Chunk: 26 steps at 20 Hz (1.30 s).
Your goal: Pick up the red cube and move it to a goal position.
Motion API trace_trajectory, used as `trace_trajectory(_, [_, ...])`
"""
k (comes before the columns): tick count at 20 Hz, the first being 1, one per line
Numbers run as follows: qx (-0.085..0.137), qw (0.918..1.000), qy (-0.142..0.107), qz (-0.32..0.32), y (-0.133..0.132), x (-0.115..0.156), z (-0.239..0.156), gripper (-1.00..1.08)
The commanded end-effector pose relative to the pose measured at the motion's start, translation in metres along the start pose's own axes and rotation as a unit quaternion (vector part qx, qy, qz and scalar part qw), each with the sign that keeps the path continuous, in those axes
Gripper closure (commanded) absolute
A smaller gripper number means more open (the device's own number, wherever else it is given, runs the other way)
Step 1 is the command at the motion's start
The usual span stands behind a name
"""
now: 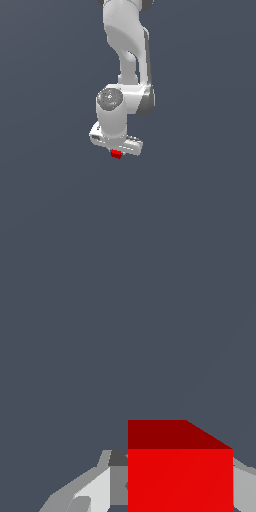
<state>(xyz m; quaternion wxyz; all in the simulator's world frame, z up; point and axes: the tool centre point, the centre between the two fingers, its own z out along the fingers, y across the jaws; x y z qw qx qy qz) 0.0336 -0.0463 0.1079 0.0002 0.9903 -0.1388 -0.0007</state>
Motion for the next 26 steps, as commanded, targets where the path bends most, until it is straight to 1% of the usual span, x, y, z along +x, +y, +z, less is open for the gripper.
trace_trajectory(1, [0.0,1.0,0.001,0.0,0.0,0.0,-0.028,1.08])
trace_trajectory(8, [0.0,1.0,0.001,0.001,-0.001,-0.001,-0.11,1.08])
trace_trajectory(14, [0.0,1.0,0.001,0.001,-0.002,0.0,-0.163,1.08])
trace_trajectory(20, [0.0,1.0,0.001,0.001,-0.002,0.001,-0.192,1.08])
trace_trajectory(26, [0.0,1.0,0.001,0.001,-0.003,0.002,-0.199,1.08])
